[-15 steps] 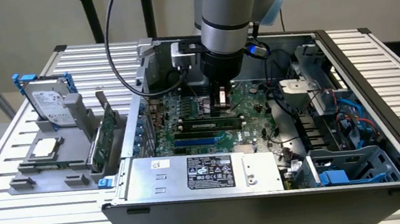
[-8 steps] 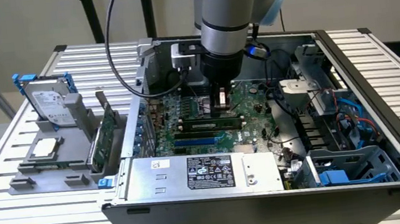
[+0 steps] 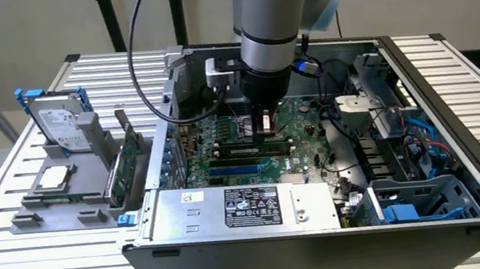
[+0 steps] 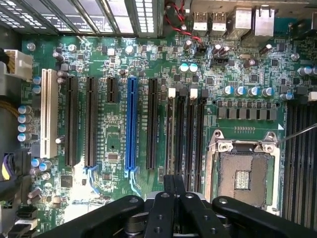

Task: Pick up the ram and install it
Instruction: 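Press down the ram until it locks into place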

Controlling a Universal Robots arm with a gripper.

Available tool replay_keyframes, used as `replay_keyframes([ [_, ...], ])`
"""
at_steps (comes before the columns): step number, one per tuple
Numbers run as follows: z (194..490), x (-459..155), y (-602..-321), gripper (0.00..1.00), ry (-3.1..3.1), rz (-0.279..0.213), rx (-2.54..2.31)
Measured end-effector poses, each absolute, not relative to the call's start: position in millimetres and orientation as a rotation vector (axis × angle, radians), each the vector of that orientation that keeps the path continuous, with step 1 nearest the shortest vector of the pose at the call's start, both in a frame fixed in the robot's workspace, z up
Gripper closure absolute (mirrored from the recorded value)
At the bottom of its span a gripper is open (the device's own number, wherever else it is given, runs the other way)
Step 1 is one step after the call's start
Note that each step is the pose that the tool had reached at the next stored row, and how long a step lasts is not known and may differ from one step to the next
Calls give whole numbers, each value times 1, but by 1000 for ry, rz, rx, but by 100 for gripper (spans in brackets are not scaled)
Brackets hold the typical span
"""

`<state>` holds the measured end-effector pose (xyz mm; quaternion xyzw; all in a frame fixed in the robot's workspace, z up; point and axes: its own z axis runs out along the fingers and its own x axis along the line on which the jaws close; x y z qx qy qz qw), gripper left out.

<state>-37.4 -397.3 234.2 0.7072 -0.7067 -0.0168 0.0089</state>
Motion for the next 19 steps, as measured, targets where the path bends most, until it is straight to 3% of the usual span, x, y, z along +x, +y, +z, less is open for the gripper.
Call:
replay_keyframes([
  [8, 223, -39, -397, 100, -2207, -50, 2208],
  [19, 249, -39, -397, 100, -2208, -52, 2210],
])
